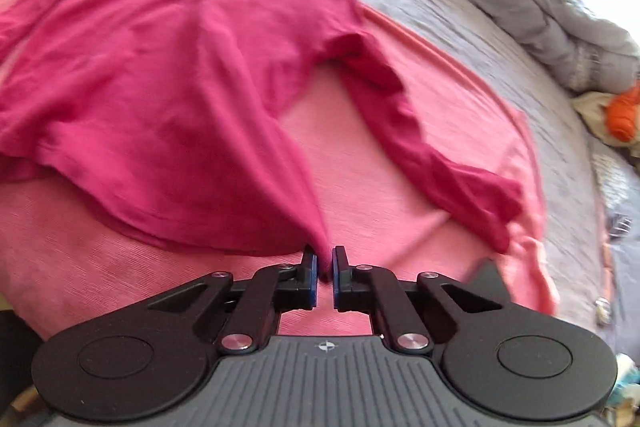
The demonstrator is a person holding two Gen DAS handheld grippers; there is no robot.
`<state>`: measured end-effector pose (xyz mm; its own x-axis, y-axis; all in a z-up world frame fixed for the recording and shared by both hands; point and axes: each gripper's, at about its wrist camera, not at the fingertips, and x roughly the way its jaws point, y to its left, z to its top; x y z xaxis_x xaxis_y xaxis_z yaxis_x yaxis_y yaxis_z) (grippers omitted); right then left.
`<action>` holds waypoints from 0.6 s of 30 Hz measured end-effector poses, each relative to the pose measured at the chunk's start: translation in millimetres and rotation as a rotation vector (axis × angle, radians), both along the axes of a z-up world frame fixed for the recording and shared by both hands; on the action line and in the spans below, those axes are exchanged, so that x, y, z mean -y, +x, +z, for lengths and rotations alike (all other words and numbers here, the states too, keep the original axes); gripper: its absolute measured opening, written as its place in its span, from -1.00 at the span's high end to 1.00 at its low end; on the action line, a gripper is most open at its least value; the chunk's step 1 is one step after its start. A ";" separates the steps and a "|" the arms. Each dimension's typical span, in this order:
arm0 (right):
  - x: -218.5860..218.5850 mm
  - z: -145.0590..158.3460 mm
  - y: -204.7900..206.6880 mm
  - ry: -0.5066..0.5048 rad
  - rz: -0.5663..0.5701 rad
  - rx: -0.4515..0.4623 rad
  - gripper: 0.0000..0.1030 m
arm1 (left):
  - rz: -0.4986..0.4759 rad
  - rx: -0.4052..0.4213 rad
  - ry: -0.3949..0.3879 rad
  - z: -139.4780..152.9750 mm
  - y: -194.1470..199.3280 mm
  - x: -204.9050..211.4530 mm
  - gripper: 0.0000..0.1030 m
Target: Fold clothes
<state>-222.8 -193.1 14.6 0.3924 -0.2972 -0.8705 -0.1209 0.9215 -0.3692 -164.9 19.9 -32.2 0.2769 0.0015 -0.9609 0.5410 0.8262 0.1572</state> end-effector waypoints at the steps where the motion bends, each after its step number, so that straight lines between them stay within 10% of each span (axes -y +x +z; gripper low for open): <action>1: 5.8 -0.6 -1.0 -0.019 -0.012 -0.004 0.84 | 0.012 -0.002 -0.007 0.8 2.8 -2.3 -0.14; 8: 29.1 -3.3 -2.4 -0.015 -0.092 -0.004 0.67 | -0.069 0.022 0.050 0.8 -3.2 5.6 -0.55; 12: 6.1 -9.8 -4.2 -0.001 -0.012 -0.010 0.11 | -0.142 0.032 0.062 0.4 -12.2 15.5 -0.56; 16: -2.9 -17.1 1.3 0.044 -0.024 -0.004 0.02 | -0.087 -0.109 -0.126 11.6 -6.3 8.9 -0.74; 18: -0.8 -19.2 7.5 0.072 -0.055 0.005 -0.02 | -0.015 -0.104 -0.097 7.7 -3.3 6.5 -0.76</action>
<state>-215.2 -192.2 -4.6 0.3815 -0.2554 -0.8884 -0.0677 0.9508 -0.3024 -168.1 13.3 -24.6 0.1756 -0.0960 -0.9798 0.5623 0.8267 0.0198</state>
